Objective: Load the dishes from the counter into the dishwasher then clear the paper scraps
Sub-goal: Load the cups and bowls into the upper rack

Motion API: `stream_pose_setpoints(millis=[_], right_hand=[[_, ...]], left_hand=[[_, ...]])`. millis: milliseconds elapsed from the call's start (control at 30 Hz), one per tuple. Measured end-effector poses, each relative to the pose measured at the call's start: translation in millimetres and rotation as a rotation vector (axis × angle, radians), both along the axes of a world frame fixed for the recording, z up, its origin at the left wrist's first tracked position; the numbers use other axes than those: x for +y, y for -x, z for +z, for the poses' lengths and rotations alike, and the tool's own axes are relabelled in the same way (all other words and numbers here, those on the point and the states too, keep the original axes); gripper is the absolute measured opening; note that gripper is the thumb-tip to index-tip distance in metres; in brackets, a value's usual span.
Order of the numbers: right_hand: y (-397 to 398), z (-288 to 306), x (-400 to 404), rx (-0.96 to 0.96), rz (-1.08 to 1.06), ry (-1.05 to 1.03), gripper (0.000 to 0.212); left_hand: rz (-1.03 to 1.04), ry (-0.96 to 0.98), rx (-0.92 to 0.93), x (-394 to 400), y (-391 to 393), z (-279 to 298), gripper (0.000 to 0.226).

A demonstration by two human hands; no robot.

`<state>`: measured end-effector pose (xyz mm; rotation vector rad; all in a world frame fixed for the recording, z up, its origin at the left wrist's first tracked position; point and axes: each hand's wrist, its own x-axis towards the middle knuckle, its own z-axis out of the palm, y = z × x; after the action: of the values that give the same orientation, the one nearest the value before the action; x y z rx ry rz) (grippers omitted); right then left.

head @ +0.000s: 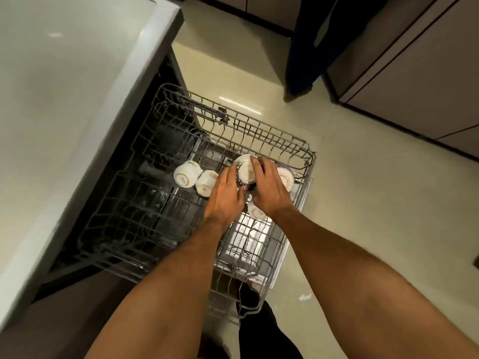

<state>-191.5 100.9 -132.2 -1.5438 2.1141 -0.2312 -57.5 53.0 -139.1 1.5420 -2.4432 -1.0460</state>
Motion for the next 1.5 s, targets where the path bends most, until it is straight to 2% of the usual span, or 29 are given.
stream_pose_setpoints(millis=[400,667,900,1033,1300,1500], right_hand=[[16.0,-44.4,-28.8,0.063,0.009,-0.097,0.114],[12.6,-50.1,-30.9,0.096,0.004,-0.162,0.104],[11.2,-44.5,-29.3,0.136,0.036,-0.173,0.106],[7.4,-36.1,-23.7,0.156,0.049,-0.15,0.099],[-15.2,-12.9,-3.7,0.197,0.041,-0.042,0.08],[-54.1,30.9,17.5,0.245,0.123,0.008,0.087]], left_hand=[[-0.045,-0.1,-0.126,-25.6,26.0,-36.9,0.067],[-0.104,-0.134,-0.188,-30.8,31.1,-46.6,0.066],[-0.1,-0.147,-0.172,-30.2,30.7,-44.7,0.069],[-0.117,-0.083,-0.176,-26.6,27.5,-36.2,0.065],[-0.182,0.225,-0.265,-17.0,0.0,-3.6,0.056],[-0.129,0.289,-0.298,5.8,-50.7,35.1,0.052]])
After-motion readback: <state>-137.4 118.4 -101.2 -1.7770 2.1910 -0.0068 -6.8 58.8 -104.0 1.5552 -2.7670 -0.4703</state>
